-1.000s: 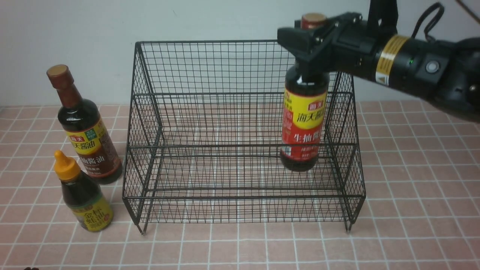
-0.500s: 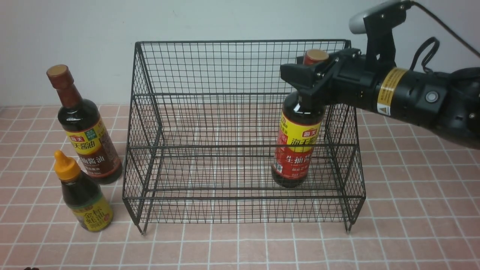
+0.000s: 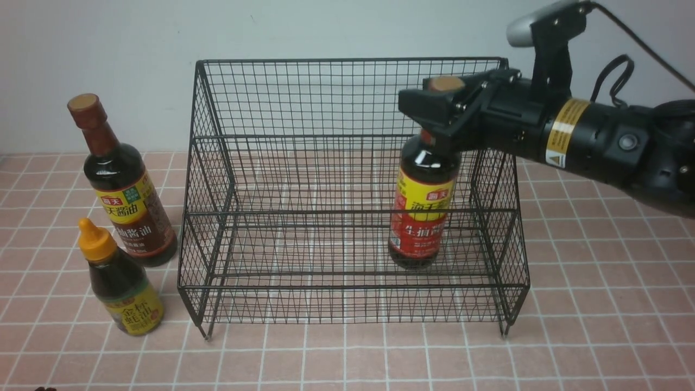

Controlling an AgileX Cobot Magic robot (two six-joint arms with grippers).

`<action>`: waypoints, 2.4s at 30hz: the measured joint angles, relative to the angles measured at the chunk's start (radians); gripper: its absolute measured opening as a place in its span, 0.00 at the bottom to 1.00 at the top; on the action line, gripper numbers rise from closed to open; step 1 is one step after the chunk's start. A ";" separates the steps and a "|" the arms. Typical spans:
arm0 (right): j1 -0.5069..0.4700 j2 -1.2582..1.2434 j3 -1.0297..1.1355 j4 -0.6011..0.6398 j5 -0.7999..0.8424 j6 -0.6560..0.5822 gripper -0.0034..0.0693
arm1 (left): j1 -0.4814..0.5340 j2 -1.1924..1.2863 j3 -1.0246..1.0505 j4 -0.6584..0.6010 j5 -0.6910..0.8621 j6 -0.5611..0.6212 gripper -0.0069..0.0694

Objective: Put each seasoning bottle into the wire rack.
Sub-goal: Use the right arm to put the condiment bottle back on the shelf, then use the left arm to grab the condiment bottle closest to it

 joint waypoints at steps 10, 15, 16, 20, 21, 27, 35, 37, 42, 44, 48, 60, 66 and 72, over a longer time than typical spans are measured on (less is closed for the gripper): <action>0.000 -0.024 0.000 0.003 -0.015 0.001 0.57 | 0.000 0.000 0.000 0.000 0.000 0.000 0.08; 0.000 -0.137 0.000 0.027 0.040 0.004 0.57 | 0.000 0.000 0.000 0.000 0.000 0.000 0.08; 0.000 -0.167 0.000 0.030 0.066 0.003 0.56 | 0.000 0.000 0.000 0.000 0.000 0.000 0.08; 0.000 -0.289 0.000 0.045 0.217 -0.033 0.47 | 0.000 0.000 0.000 0.000 0.000 0.000 0.08; 0.000 -0.326 0.000 0.054 0.274 -0.052 0.43 | 0.000 0.000 0.000 0.000 0.000 0.000 0.08; 0.000 -0.534 0.005 0.175 0.629 -0.281 0.11 | 0.000 0.000 0.000 0.000 0.000 0.000 0.08; 0.000 -0.859 0.135 0.616 0.985 -0.707 0.03 | 0.000 0.000 0.000 0.000 0.000 0.000 0.08; 0.000 -0.959 0.224 0.726 0.999 -0.749 0.03 | 0.000 0.000 0.000 0.000 0.000 0.000 0.08; 0.000 -1.145 0.440 0.849 0.960 -0.755 0.03 | 0.000 0.000 0.000 0.000 0.000 0.000 0.08; 0.000 -1.220 0.514 0.872 0.948 -0.728 0.03 | 0.000 0.000 0.000 0.000 0.000 0.000 0.08; 0.000 -1.298 0.554 0.896 0.945 -0.680 0.03 | 0.000 0.000 0.000 0.000 0.000 0.000 0.08; 0.000 -1.367 0.561 0.901 0.945 -0.656 0.03 | 0.000 0.000 0.000 0.000 0.000 0.000 0.08; -0.045 -1.393 0.608 0.819 0.941 -0.733 0.03 | 0.000 0.000 0.000 0.000 0.000 0.000 0.08; -0.255 -1.491 0.806 0.802 0.864 -0.774 0.03 | 0.000 0.000 0.000 0.000 0.000 0.000 0.08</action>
